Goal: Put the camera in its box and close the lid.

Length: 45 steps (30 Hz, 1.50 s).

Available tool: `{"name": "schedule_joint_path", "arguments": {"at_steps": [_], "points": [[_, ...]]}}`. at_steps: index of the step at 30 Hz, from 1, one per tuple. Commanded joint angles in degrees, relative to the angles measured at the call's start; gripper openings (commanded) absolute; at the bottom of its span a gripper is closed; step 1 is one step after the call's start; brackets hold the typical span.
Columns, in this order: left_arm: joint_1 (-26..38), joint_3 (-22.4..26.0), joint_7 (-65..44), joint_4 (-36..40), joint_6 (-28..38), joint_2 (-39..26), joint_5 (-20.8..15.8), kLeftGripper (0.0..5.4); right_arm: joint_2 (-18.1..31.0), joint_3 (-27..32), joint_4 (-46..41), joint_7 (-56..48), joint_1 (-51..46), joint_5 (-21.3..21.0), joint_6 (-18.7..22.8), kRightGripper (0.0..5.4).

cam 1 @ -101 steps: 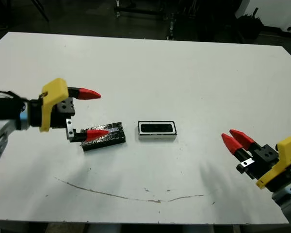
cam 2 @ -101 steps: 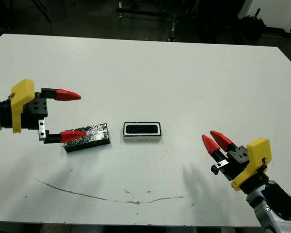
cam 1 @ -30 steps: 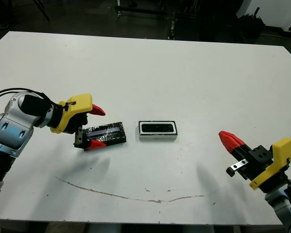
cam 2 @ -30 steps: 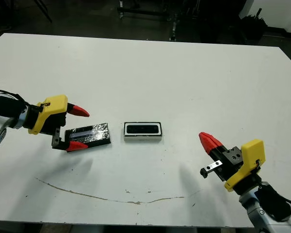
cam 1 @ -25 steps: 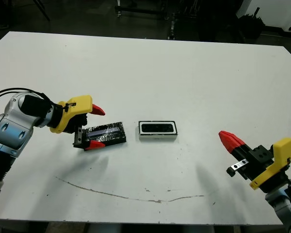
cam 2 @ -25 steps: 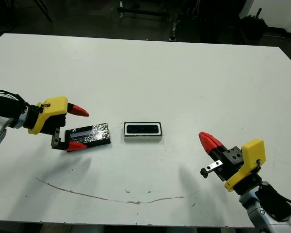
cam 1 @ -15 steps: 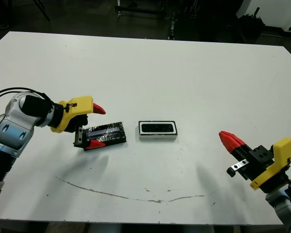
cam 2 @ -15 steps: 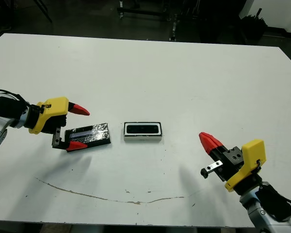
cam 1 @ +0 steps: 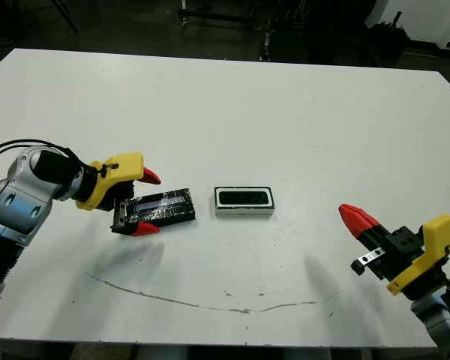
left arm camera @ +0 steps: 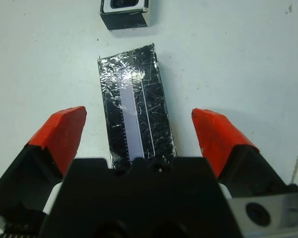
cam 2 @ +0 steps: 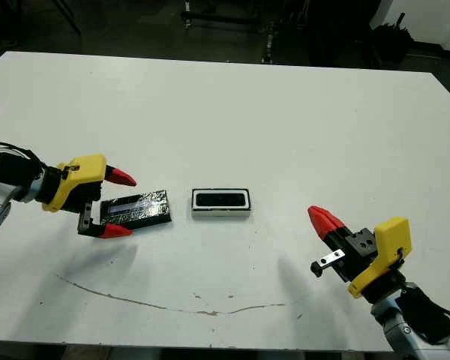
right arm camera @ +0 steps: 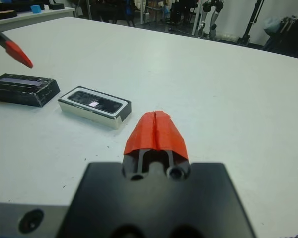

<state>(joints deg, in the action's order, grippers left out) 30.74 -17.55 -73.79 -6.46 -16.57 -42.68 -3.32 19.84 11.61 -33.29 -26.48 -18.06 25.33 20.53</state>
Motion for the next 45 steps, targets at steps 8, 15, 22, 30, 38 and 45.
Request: {"name": "schedule_joint_path", "arguments": {"at_steps": [8, 15, 22, 30, 38, 45], "points": [[-2.0, 0.0, 1.0, -0.6, 1.6, -0.3, 1.5, 5.40, 1.1, 0.4, -0.7, 0.0, -1.3, -0.2, -0.5, 0.01], [-1.9, -0.7, -0.5, 1.2, -0.3, -1.1, 1.6, 5.40, 1.1, 0.5, -0.8, 0.4, -1.4, 0.7, 0.1, 0.01], [-1.4, -0.4, -2.7, 0.6, -4.2, -1.1, 0.2, 5.40, 1.0, 0.5, -0.4, 0.1, -1.5, 0.5, -0.6, 0.01], [-0.5, -0.9, -4.5, -1.0, -2.5, -1.1, 0.6, 5.40, 1.2, 0.5, -0.6, 0.2, -1.6, 0.3, -0.4, 0.01], [-0.4, -1.2, -3.7, -0.5, -3.4, -1.1, 1.6, 5.40, 1.1, 0.5, -0.8, 0.4, -1.4, 0.4, -0.1, 0.01], [-0.6, -0.8, -2.6, 0.9, -8.2, -0.9, 1.5, 5.25, 1.0, 0.6, -0.7, 0.4, -1.1, 1.2, 0.5, 0.00]]}}
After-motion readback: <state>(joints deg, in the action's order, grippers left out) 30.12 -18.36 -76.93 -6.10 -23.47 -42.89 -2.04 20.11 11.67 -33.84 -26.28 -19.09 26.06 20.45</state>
